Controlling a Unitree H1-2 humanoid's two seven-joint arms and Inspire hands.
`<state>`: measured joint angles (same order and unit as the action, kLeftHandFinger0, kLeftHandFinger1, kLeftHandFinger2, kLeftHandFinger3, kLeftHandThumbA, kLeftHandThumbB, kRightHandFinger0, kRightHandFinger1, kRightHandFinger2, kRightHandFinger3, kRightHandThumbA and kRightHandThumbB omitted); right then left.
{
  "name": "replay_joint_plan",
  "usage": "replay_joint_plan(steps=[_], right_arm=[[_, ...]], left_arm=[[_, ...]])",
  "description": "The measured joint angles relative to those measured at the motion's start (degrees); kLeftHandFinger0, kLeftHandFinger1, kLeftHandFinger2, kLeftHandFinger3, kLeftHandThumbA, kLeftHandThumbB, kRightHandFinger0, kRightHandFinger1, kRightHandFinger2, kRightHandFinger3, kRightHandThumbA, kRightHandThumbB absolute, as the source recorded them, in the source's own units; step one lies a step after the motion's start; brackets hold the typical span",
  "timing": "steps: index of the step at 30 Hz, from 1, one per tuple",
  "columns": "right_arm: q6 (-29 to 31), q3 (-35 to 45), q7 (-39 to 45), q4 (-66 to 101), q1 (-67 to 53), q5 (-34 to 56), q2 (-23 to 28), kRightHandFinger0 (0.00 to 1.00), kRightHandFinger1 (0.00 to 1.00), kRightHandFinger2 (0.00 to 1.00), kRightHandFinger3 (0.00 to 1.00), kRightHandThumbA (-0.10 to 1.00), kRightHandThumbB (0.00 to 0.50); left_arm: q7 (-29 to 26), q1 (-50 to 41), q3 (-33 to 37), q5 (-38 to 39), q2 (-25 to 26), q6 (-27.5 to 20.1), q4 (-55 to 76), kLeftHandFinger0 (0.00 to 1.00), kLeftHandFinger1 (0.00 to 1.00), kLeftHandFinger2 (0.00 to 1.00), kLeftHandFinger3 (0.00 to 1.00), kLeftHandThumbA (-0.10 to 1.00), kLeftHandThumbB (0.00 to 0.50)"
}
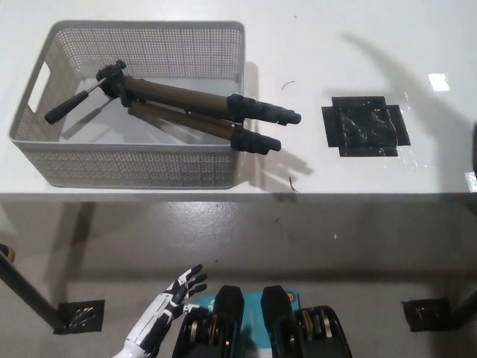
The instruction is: The robot uses its right hand to pick the tripod on the desk and places it into a rectangular container on the left.
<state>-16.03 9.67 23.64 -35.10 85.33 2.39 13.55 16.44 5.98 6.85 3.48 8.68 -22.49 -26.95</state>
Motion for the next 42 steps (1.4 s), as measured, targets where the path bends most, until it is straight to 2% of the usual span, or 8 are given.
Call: replay_joint_plan(steps=[2, 5, 12, 15, 21, 24, 26, 42], right_arm=[[-0.4, 1.7, 0.0, 4.1, -4.2, 0.4, 0.7, 1.0, 1.0, 1.0, 1.0, 1.0, 0.315], [-0.8, 4.1, 0.0, 9.5, -11.1, 1.4, 1.2, 1.0, 1.0, 1.0, 1.0, 1.0, 0.328], [-1.0, 10.0, -0.3, 22.9, -32.1, 3.6, 1.2, 1.0, 1.0, 1.0, 1.0, 1.0, 0.34], [-0.9, 11.7, -0.4, 28.6, -42.2, 4.3, 0.0, 1.0, 1.0, 1.0, 1.0, 1.0, 0.297], [0.4, 12.2, -0.5, 41.6, -65.0, 6.3, -7.0, 1.0, 1.0, 1.0, 1.0, 0.99, 0.231], [2.8, 11.1, -0.5, 45.4, -75.5, 6.9, -11.9, 1.0, 1.0, 1.0, 1.0, 0.98, 0.145], [4.5, 10.0, -0.5, 46.1, -80.9, 7.3, -14.9, 1.0, 1.0, 1.0, 1.0, 0.97, 0.145], [17.7, -3.3, -0.6, 37.7, -88.7, 6.2, -17.4, 1.0, 1.0, 1.0, 1.0, 0.85, 0.098]], left_arm=[[0.0, 0.0, 0.0, 0.0, 0.0, 0.0, 0.0, 0.92, 1.0, 1.0, 1.0, 1.0, 0.5], [0.0, 0.0, 0.0, 0.0, 0.0, 0.0, -0.1, 1.0, 1.0, 1.0, 1.0, 1.0, 0.5], [0.0, 0.1, -0.2, 0.0, 0.0, 0.0, -0.3, 1.0, 1.0, 1.0, 1.0, 1.0, 0.5], [0.0, 0.1, -0.2, 0.0, 0.0, 0.0, -0.4, 1.0, 1.0, 1.0, 1.0, 1.0, 0.5], [0.0, 0.5, -0.5, 0.0, 0.0, 0.0, -0.3, 1.0, 1.0, 1.0, 1.0, 1.0, 0.5], [-0.1, 0.7, -0.8, 0.0, 0.0, 0.0, -0.2, 1.0, 1.0, 1.0, 1.0, 1.0, 0.5], [-0.1, 1.0, -1.0, -0.1, 0.0, 0.0, -0.2, 1.0, 1.0, 1.0, 1.0, 1.0, 0.5], [-0.2, 1.8, -3.0, -0.1, 0.1, -0.2, 1.8, 1.0, 1.0, 1.0, 1.0, 1.0, 0.5]])
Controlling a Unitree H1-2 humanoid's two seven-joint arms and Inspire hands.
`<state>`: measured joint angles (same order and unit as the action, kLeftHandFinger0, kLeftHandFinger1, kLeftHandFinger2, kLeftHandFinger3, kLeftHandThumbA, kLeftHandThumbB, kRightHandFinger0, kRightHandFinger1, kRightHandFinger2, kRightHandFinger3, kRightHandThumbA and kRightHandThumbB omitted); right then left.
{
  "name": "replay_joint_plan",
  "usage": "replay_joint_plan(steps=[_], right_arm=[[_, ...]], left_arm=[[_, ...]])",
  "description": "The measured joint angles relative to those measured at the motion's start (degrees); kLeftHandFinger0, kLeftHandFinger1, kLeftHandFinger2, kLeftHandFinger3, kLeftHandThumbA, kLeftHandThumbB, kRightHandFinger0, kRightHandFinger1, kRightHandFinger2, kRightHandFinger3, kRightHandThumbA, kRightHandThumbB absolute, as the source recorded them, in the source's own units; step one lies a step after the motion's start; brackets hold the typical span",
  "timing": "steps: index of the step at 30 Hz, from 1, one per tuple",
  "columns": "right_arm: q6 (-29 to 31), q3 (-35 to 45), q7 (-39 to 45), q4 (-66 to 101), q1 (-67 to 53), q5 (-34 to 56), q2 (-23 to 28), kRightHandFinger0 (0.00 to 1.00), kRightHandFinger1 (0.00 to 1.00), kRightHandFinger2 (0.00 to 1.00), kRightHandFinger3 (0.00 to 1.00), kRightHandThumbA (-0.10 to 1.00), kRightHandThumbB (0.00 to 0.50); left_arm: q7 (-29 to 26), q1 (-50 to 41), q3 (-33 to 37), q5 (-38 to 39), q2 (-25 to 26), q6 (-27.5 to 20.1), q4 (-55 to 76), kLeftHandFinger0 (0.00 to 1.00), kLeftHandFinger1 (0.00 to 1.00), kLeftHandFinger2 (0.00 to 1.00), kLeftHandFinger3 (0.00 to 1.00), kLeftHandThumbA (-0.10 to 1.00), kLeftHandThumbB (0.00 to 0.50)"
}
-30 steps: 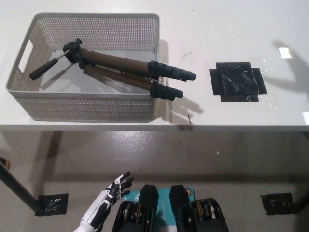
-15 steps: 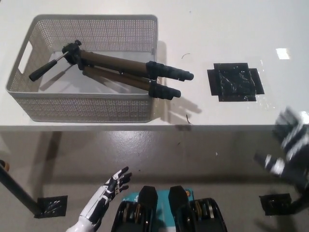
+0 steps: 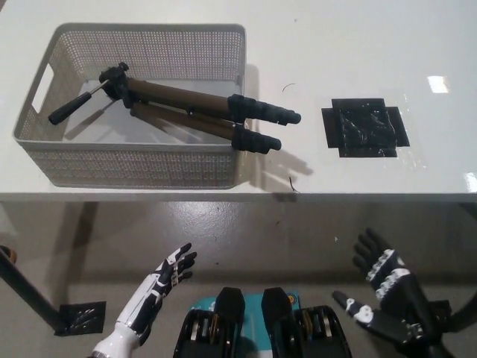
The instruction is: The robot uses its right hand to pick the tripod on the desk and places it into a rectangular container on the left.
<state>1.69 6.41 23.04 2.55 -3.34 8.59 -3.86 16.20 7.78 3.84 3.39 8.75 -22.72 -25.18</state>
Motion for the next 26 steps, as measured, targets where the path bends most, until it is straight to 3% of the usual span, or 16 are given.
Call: replay_joint_plan(steps=[6, 11, 13, 26], right_arm=[[2.3, -2.4, -0.1, -5.9, -0.1, -0.2, 2.1, 1.0, 1.0, 1.0, 1.0, 0.85, 0.14], [3.1, -3.2, -0.6, -9.9, 0.5, -0.2, 3.4, 1.0, 1.0, 1.0, 1.0, 0.81, 0.134], [3.3, -3.7, -0.7, -10.9, 0.6, -0.2, 3.7, 1.0, 1.0, 1.0, 1.0, 0.82, 0.166], [4.1, -5.2, -1.5, -13.5, 1.0, -0.2, 5.5, 1.0, 1.0, 1.0, 1.0, 0.81, 0.17]], left_arm=[[0.0, -0.7, -0.4, 0.0, 0.0, -0.1, 1.1, 1.0, 1.0, 1.0, 1.0, 1.0, 0.5], [-0.2, -0.8, -0.7, -0.1, -0.1, -0.5, 1.1, 1.0, 1.0, 1.0, 1.0, 1.0, 0.5], [-0.2, -0.8, -1.0, -0.1, -0.1, -0.5, 1.2, 1.0, 1.0, 1.0, 1.0, 1.0, 0.5], [-0.3, -0.9, -1.4, -0.1, -0.1, -0.5, 1.1, 1.0, 1.0, 1.0, 1.0, 1.0, 0.5]])
